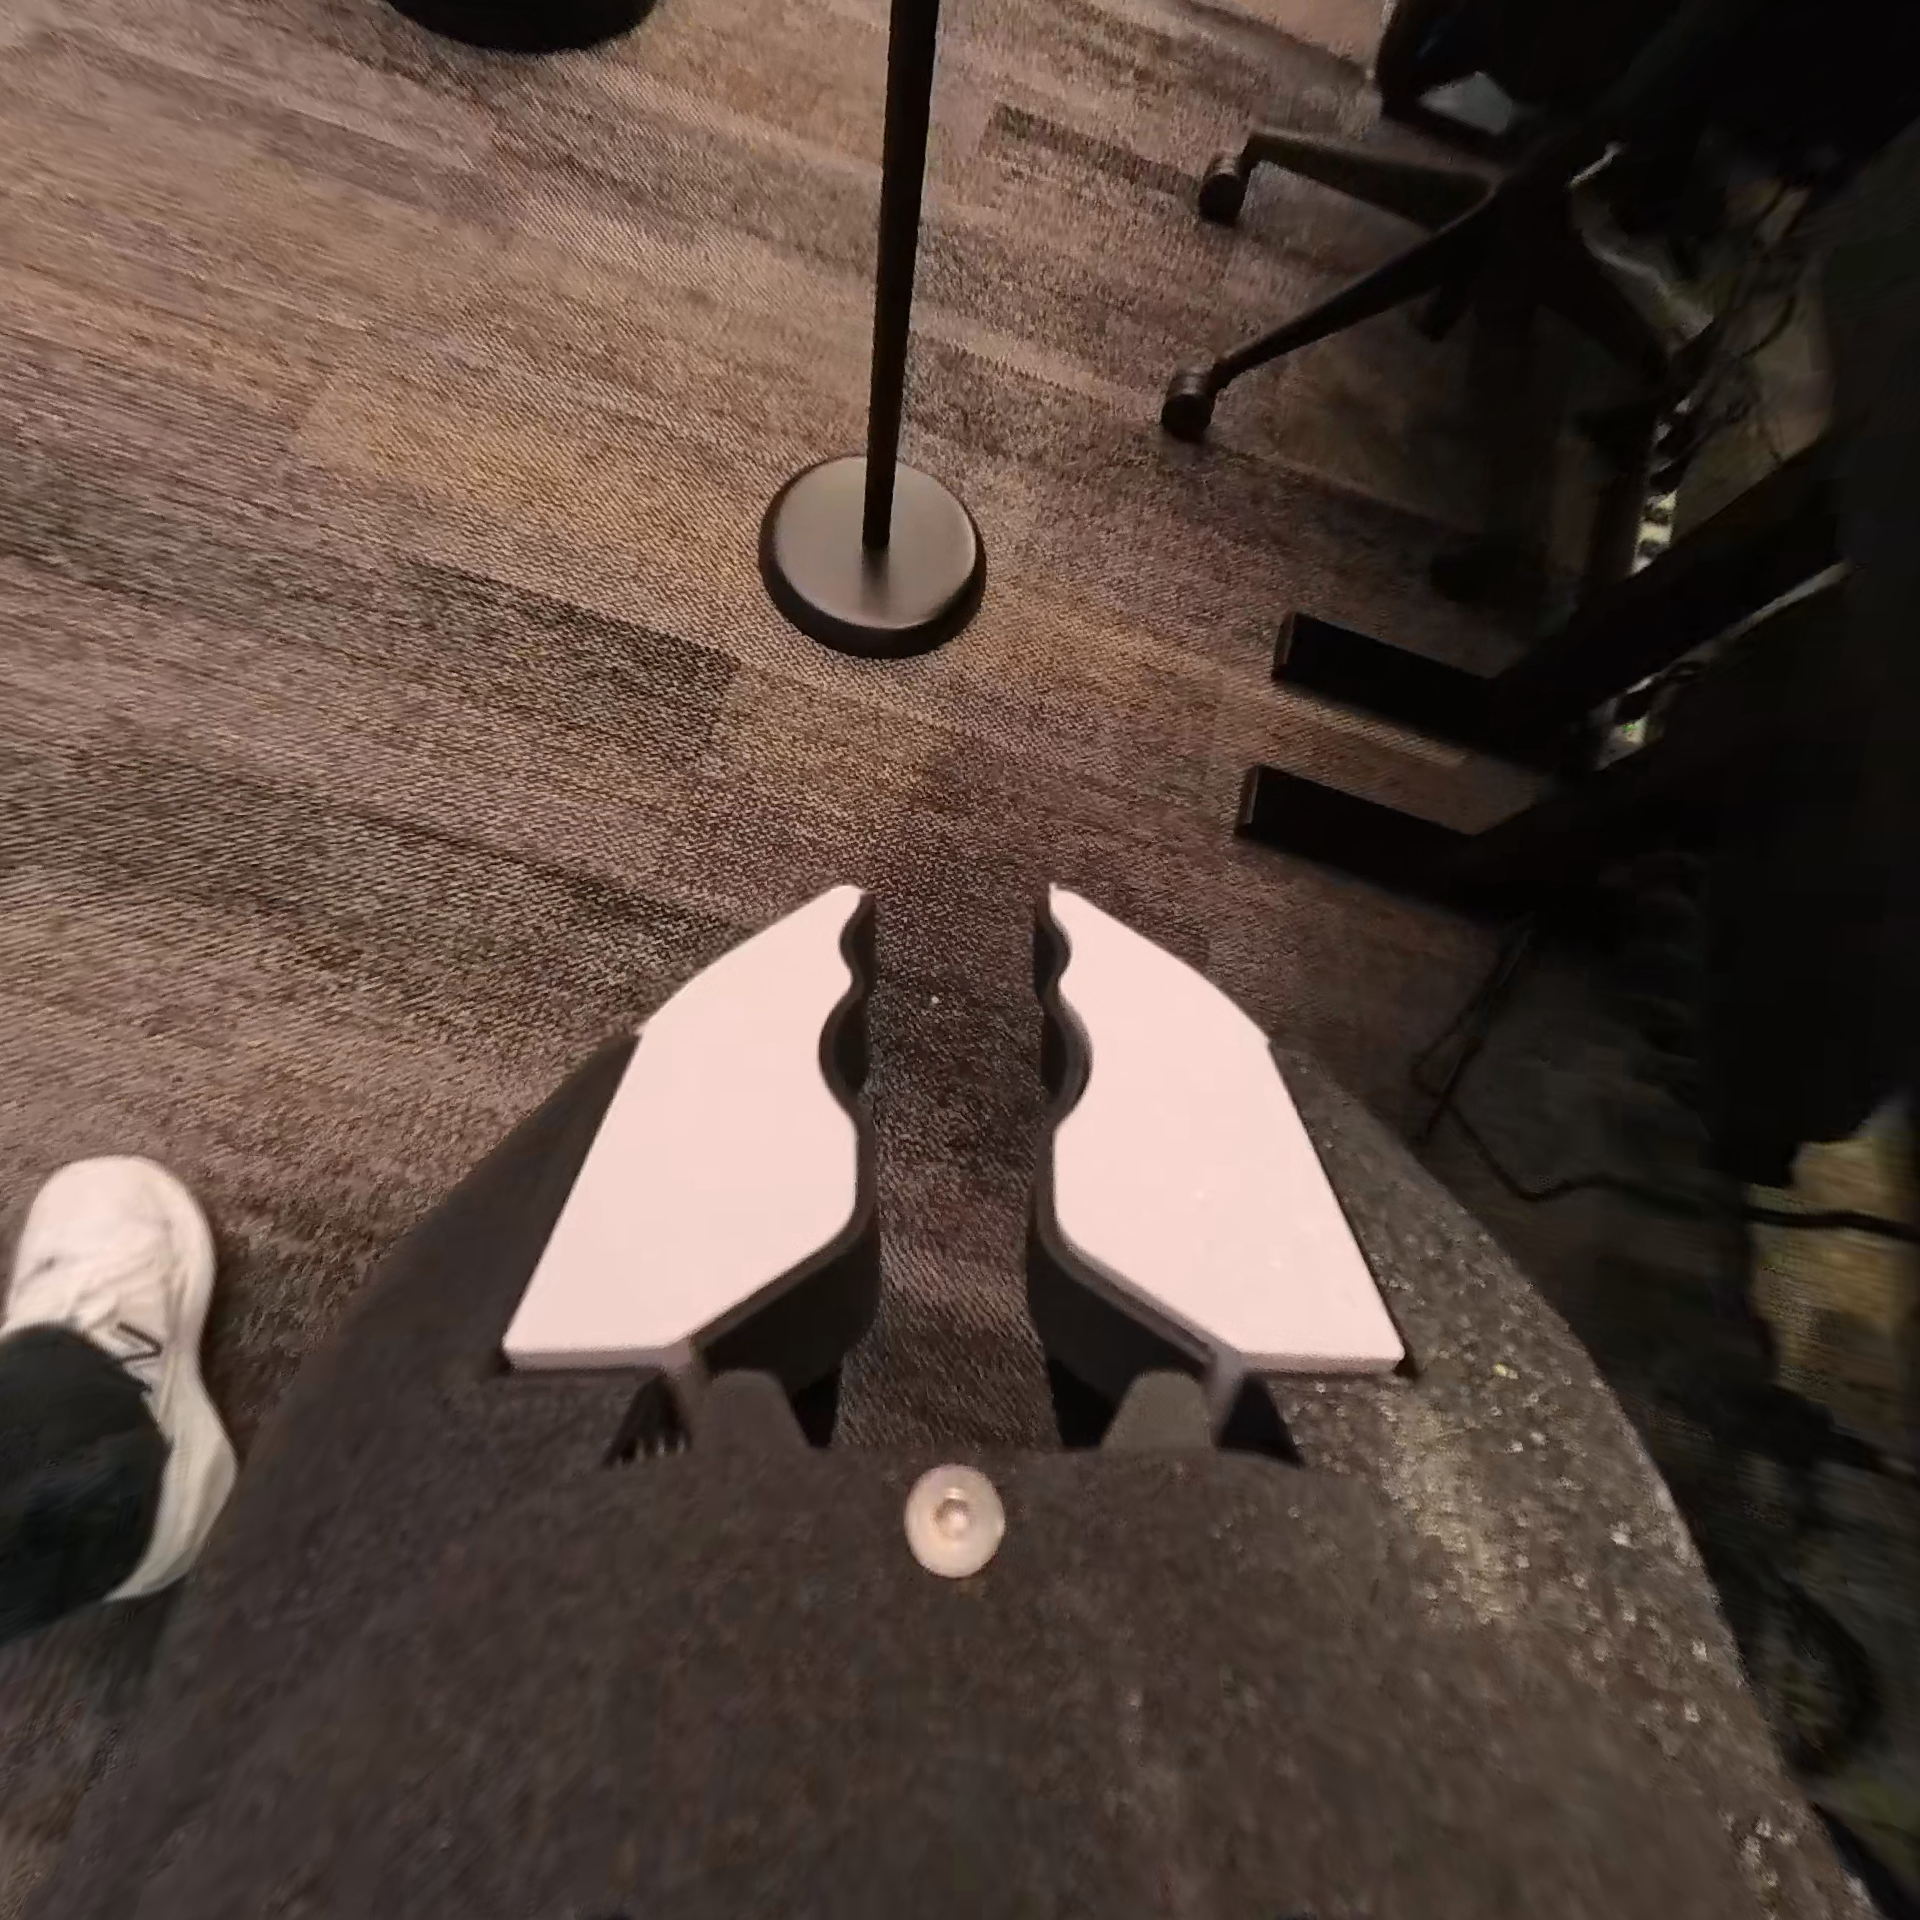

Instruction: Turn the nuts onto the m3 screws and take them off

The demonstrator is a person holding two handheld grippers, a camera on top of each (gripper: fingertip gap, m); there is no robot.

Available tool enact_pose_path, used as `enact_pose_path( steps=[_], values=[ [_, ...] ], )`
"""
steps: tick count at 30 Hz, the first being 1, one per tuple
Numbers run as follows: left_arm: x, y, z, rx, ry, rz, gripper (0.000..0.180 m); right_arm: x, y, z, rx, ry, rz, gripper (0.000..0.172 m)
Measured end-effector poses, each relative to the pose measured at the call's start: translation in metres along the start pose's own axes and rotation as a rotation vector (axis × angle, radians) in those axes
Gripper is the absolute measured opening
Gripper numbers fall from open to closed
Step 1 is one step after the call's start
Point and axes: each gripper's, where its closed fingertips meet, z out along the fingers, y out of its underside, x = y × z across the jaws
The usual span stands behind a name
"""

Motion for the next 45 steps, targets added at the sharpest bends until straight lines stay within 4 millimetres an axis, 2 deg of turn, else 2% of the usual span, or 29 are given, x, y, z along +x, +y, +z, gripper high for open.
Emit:
enact_pose_path(
  steps=[5, 9, 11, 14, 18, 23, 29, 34, 39, 45],
  values=[
    [-0.032, 0.079, 0.097, 0.086, 0.051, 0.02, 0.042, -0.018, 0.089, 0.138, -0.038, -0.001, 0.001, 0.026],
    [-0.045, 0.153, 0.155, 0.1, 0.097, 0.049, 0.042, -0.026, 0.171, 0.236, -0.08, 0.0, 0.007, 0.022],
    [-0.055, 0.184, 0.176, 0.113, 0.095, 0.082, 0.042, -0.032, 0.212, 0.279, -0.108, -0.021, 0.027, 0.021],
    [-0.068, 0.223, 0.196, 0.129, 0.089, 0.108, 0.042, -0.035, 0.267, 0.328, -0.17, -0.014, -0.004, 0.02],
    [-0.077, 0.262, 0.213, 0.137, 0.089, 0.102, 0.042, -0.039, 0.311, 0.379, -0.177, -0.046, -0.025, 0.019],
    [-0.069, 0.288, 0.226, 0.164, 0.113, 0.129, 0.041, -0.03, 0.336, 0.424, -0.16, -0.052, 0.042, 0.019],
    [-0.055, 0.314, 0.233, 0.165, 0.147, 0.15, 0.041, -0.029, 0.36, 0.457, -0.192, -0.059, 0.006, 0.017],
    [-0.048, 0.329, 0.239, 0.155, 0.165, 0.164, 0.041, -0.029, 0.372, 0.474, -0.219, -0.046, -0.009, 0.018],
    [-0.047, 0.335, 0.244, 0.154, 0.168, 0.165, 0.04, -0.031, 0.381, 0.483, -0.244, -0.043, -0.03, 0.019],
    [-0.044, 0.339, 0.247, 0.147, 0.18, 0.158, 0.04, -0.029, 0.383, 0.49, -0.233, -0.041, 0.016, 0.019]
  ],
)
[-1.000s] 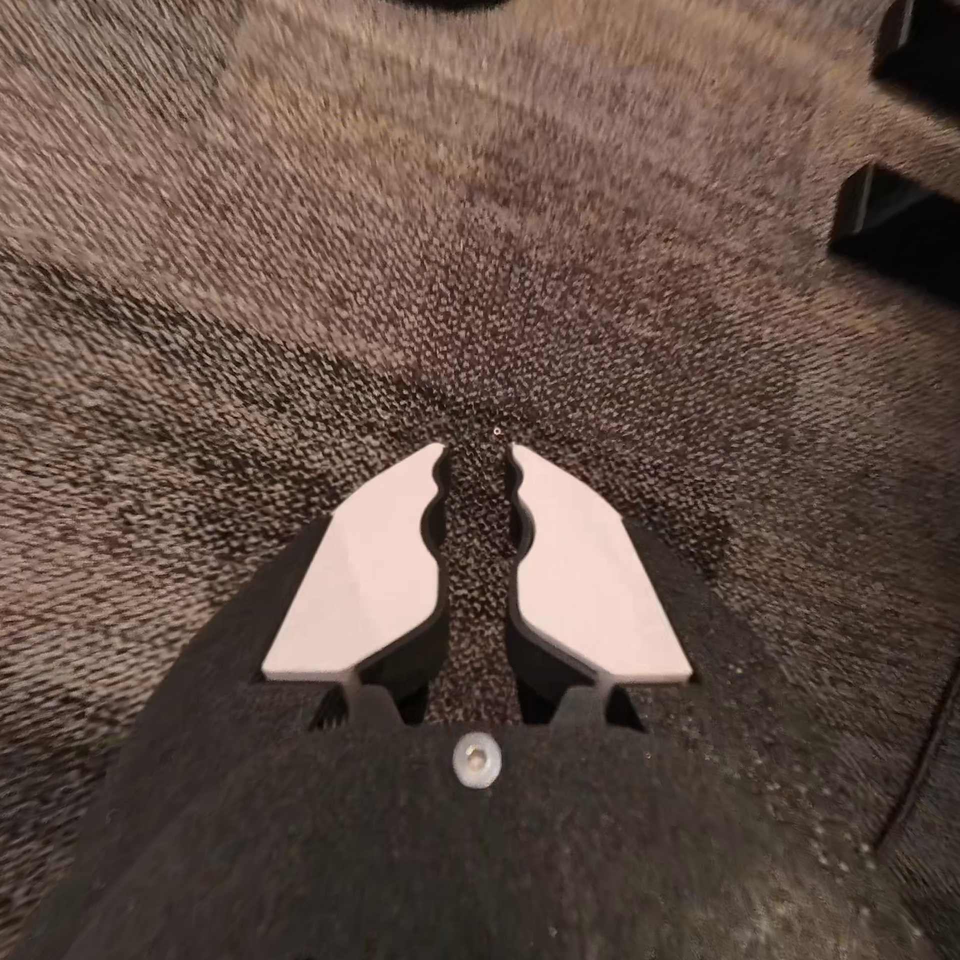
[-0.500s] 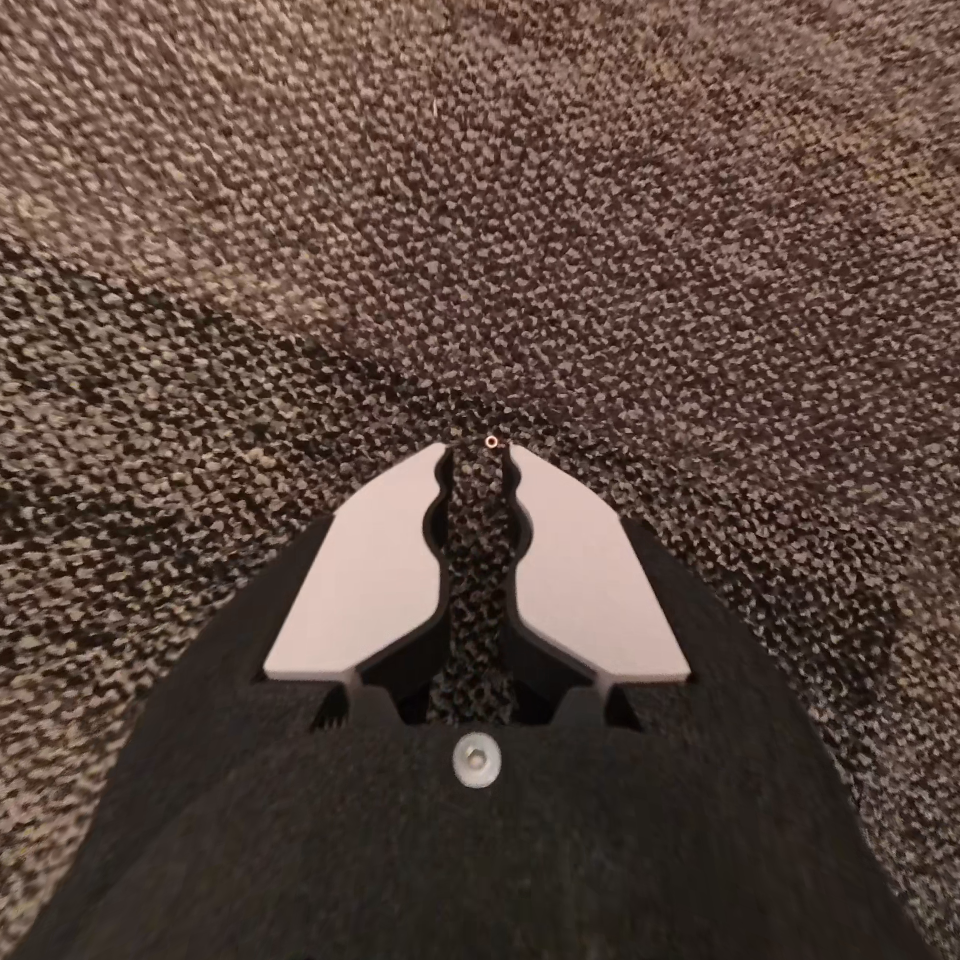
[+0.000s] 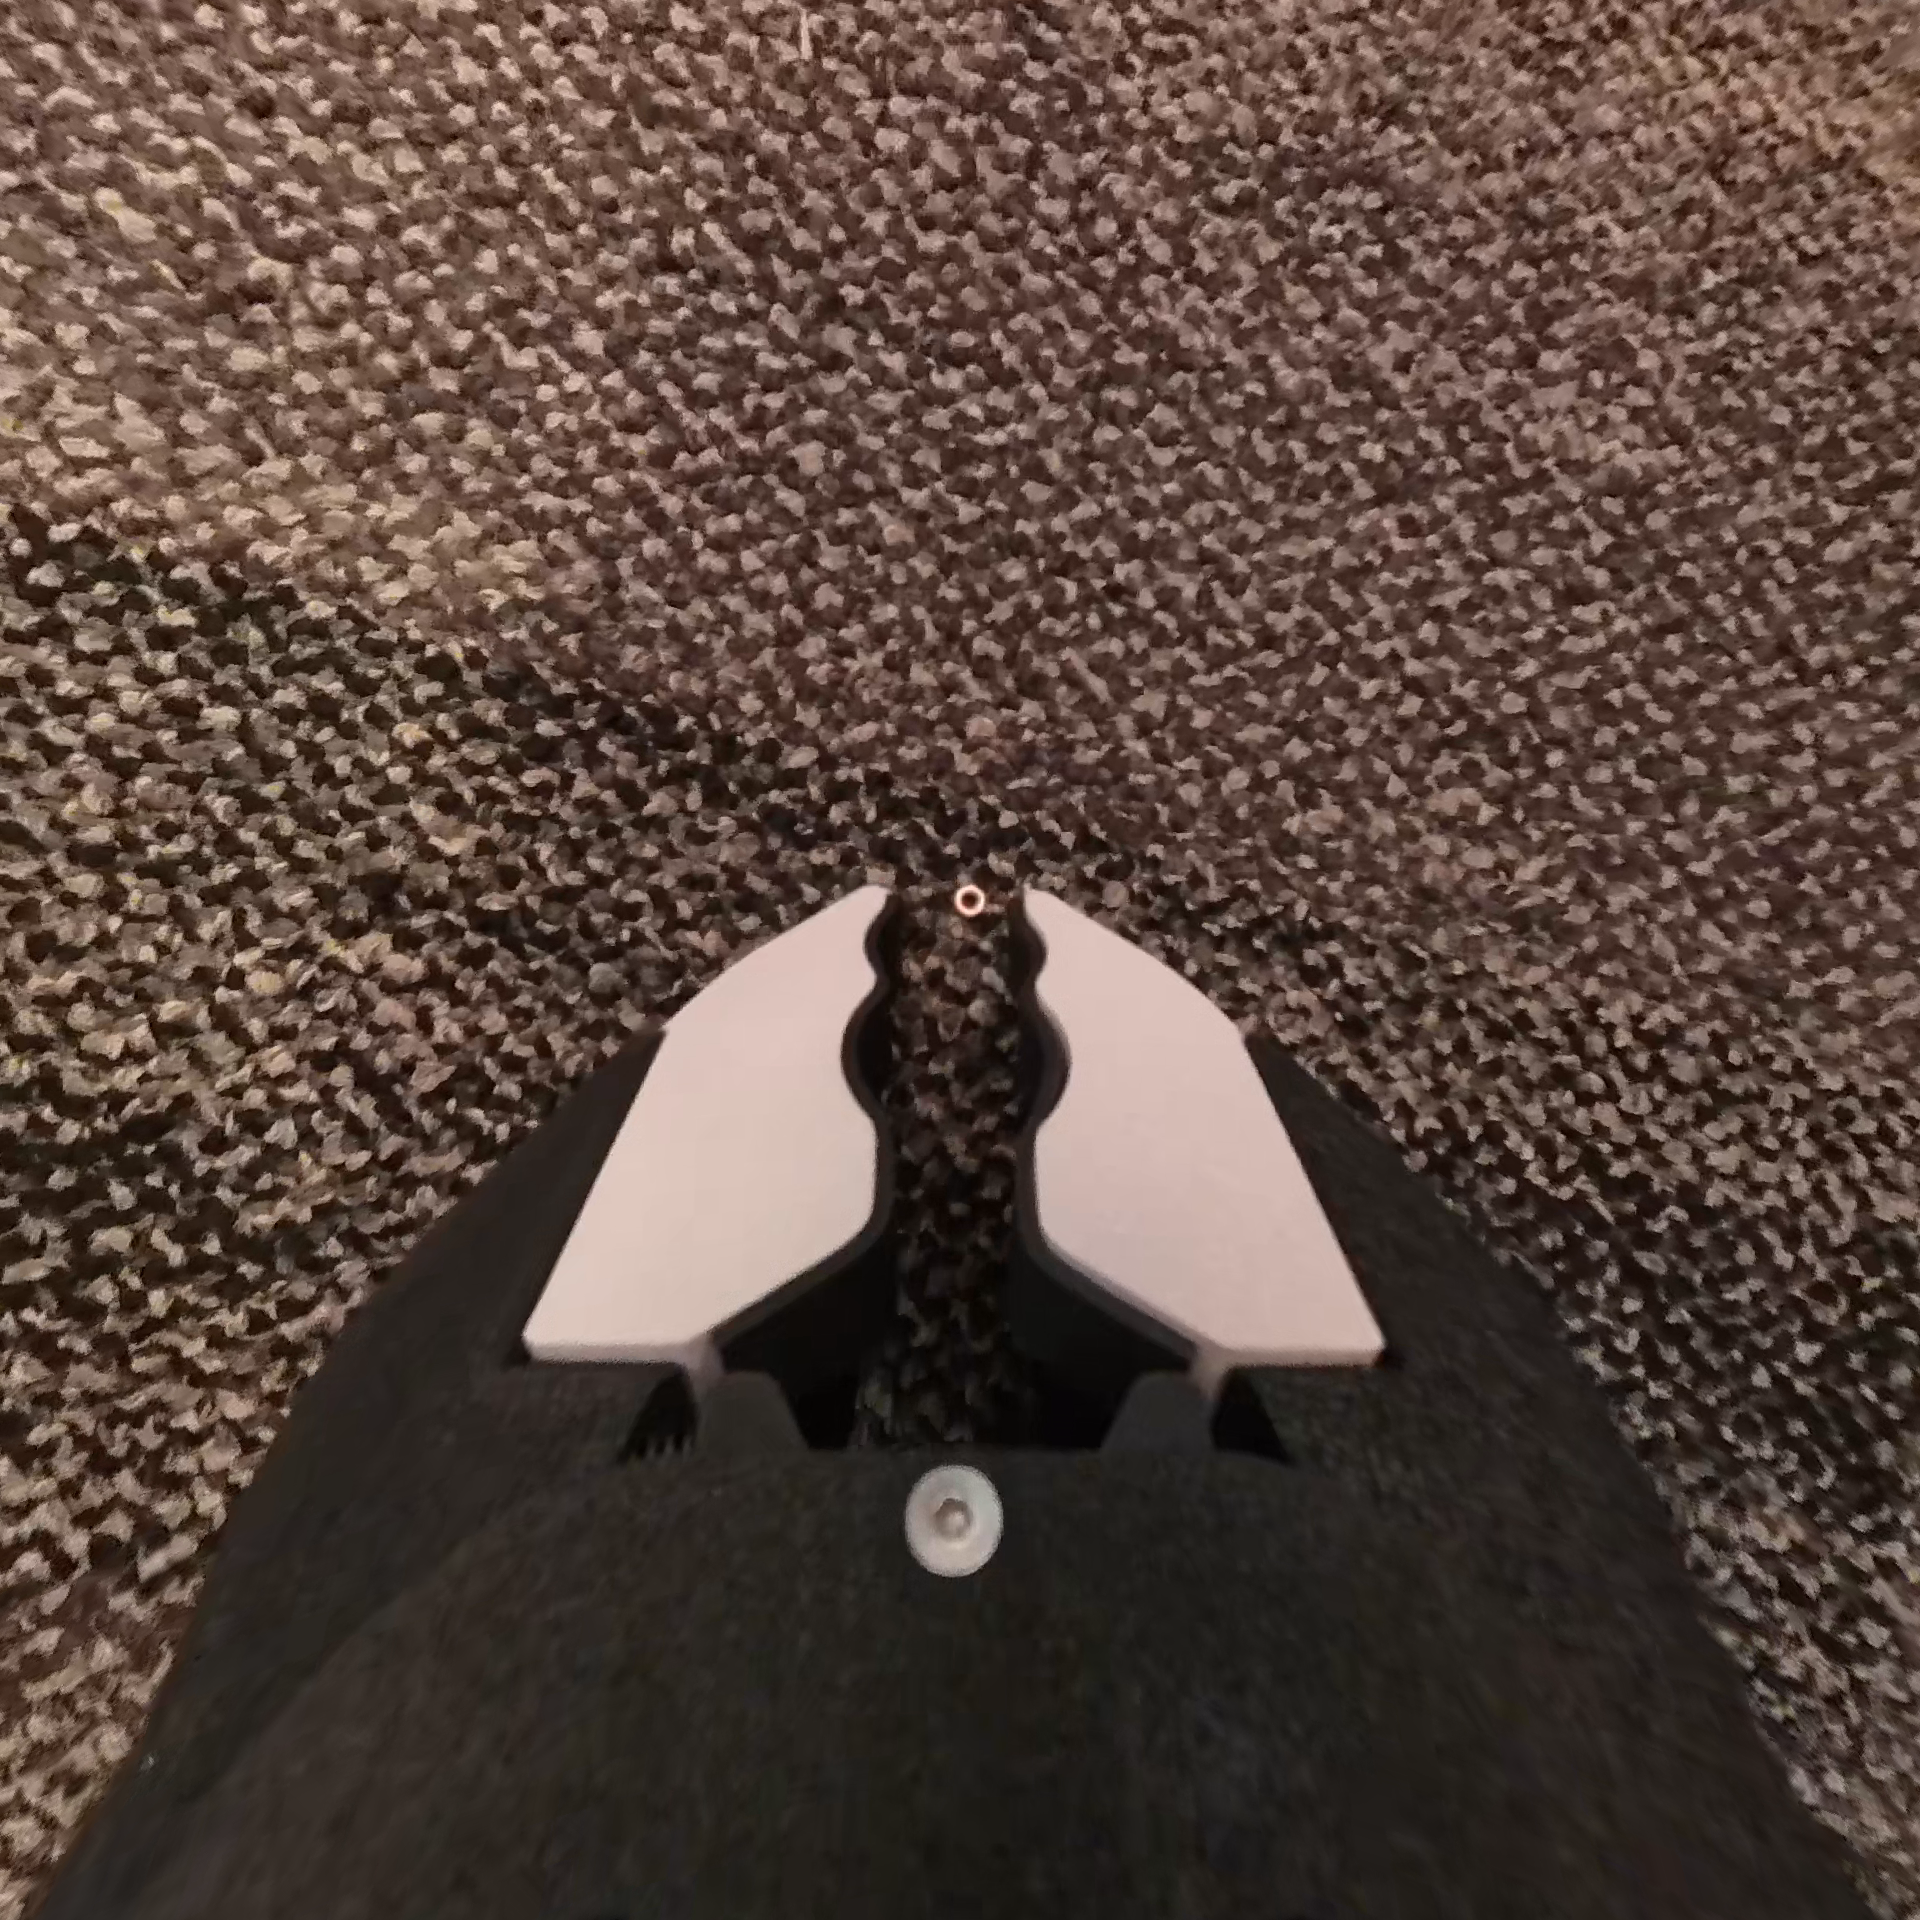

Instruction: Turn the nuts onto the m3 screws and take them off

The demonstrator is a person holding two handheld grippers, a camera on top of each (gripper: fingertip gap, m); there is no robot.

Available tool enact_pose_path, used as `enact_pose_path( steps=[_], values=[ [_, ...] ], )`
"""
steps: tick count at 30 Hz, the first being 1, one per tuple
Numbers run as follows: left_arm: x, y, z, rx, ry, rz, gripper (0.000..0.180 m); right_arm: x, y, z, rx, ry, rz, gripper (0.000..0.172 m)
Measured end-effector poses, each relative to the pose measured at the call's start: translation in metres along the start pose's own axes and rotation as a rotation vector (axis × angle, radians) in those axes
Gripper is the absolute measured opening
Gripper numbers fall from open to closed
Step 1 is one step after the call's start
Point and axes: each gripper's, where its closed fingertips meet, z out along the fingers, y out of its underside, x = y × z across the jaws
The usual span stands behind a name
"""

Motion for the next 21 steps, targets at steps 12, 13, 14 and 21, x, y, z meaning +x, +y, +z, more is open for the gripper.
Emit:
enact_pose_path(
  steps=[12, 13, 14, 21],
  values=[
    [0.0064, 0.0, 0.0018, 0.001, 0.012, 0.01, 0.039, -0.0044, -0.0004, 0.0004, 0.018, -0.094, 0.051, 0.014],
    [0.0062, -0.0004, 0.002, 0.002, 0.012, 0.006, 0.039, -0.0045, -0.0005, 0.0003, 0.016, -0.102, 0.058, 0.014],
    [0.0061, -0.0005, 0.0024, 0.0, 0.013, 0.002, 0.039, -0.0046, -0.0006, 0.0003, 0.014, -0.108, 0.066, 0.014],
    [0.0108, -0.002, 0.0037, 0.003, 0.022, 0.013, 0.039, -0.0044, -0.0009, 0.0001, 0.012, -0.105, 0.115, 0.012]
  ],
)
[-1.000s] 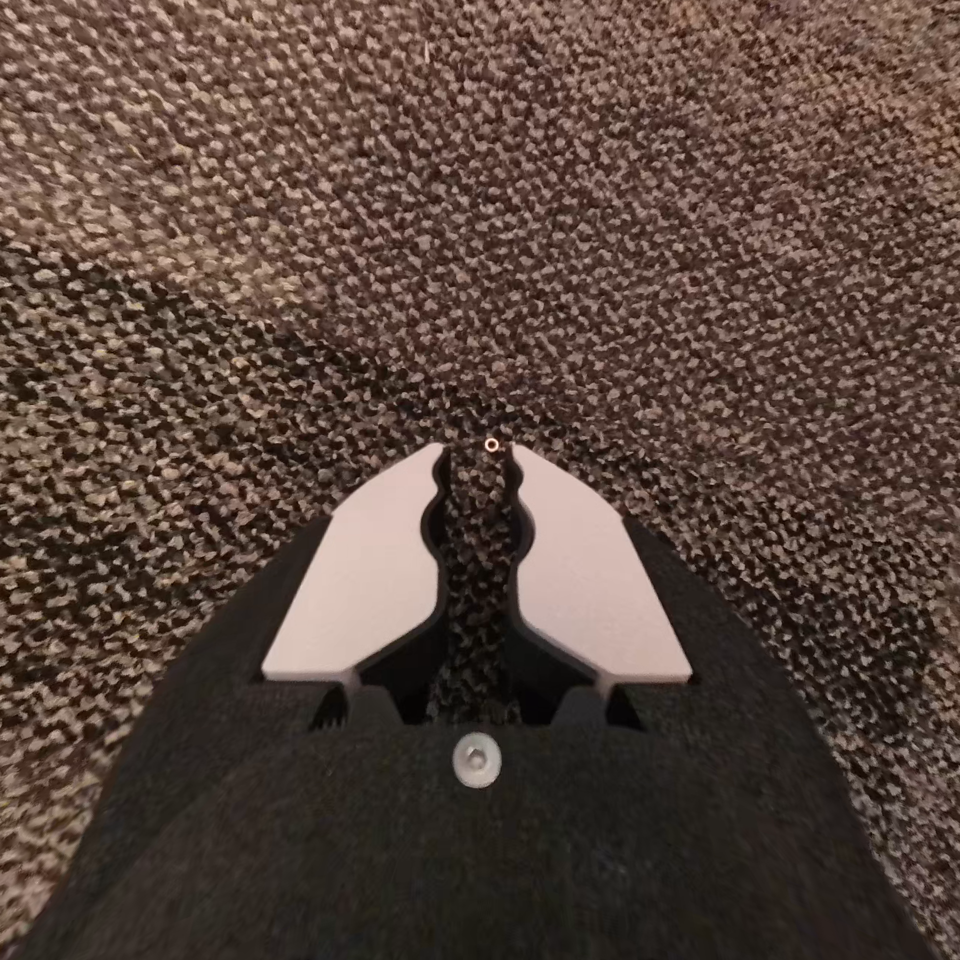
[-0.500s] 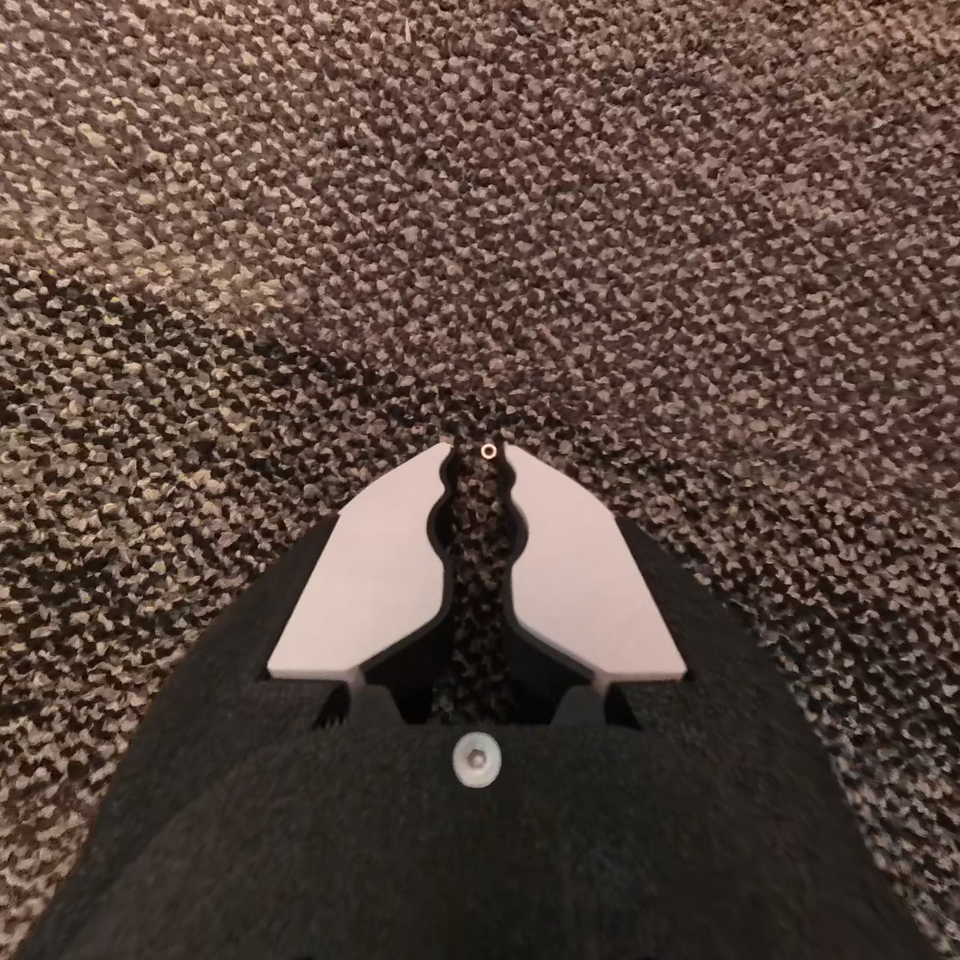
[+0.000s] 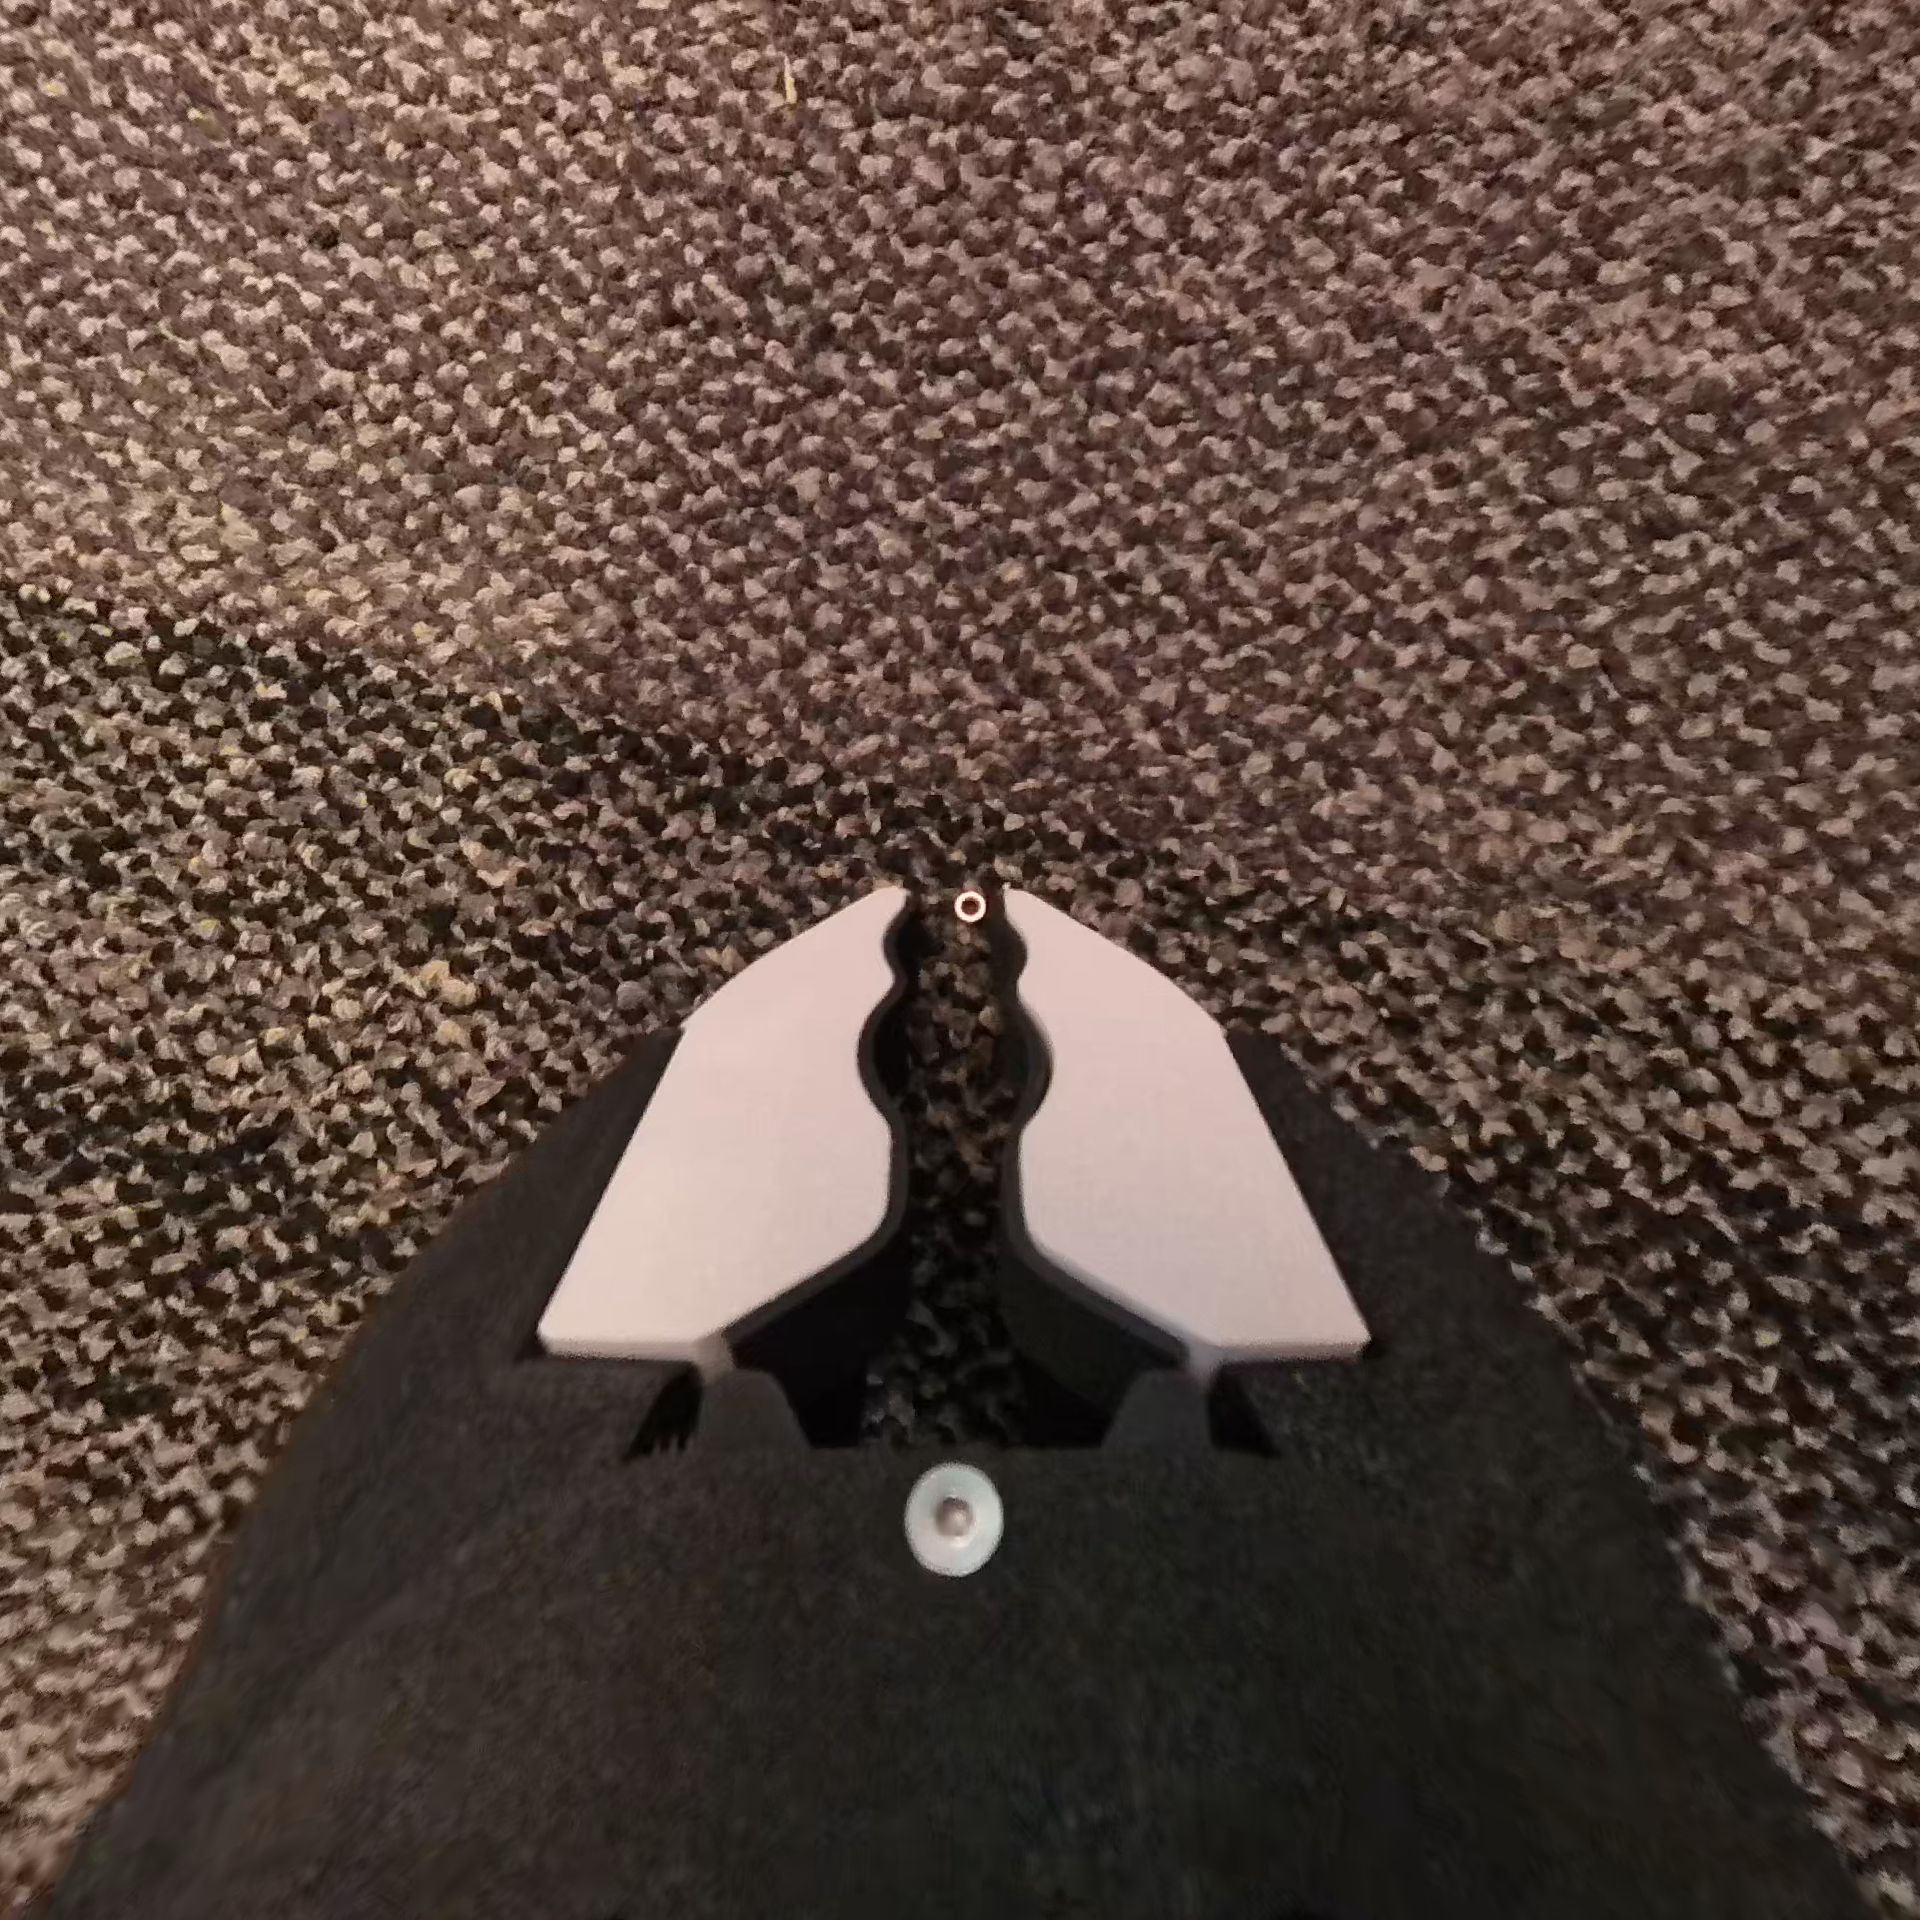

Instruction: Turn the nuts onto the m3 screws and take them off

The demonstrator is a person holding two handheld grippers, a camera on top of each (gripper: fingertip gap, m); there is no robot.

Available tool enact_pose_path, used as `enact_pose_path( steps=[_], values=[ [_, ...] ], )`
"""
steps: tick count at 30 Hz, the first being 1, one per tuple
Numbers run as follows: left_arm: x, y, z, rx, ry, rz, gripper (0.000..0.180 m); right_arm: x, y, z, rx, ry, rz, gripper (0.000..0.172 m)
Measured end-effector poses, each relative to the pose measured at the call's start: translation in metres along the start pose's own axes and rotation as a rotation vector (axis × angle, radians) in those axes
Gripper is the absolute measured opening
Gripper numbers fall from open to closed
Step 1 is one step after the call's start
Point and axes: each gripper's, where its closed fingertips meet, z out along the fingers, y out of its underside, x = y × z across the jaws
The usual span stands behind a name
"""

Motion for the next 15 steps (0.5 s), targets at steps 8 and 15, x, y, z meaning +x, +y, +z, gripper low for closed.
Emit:
enact_pose_path(
  steps=[8, 15],
  values=[
    [0.0041, 0.0004, 0.0007, -0.001, 0.011, 0.002, 0.038, 0.0031, 0.0002, 0.0001, -0.009, 0.052, 0.023, 0.006],
    [0.0025, -0.0034, 0.0028, 0.006, 0.014, 0.02, 0.038, 0.0011, -0.0005, -0.0024, -0.023, 0.127, -0.113, 0.005]
  ],
)
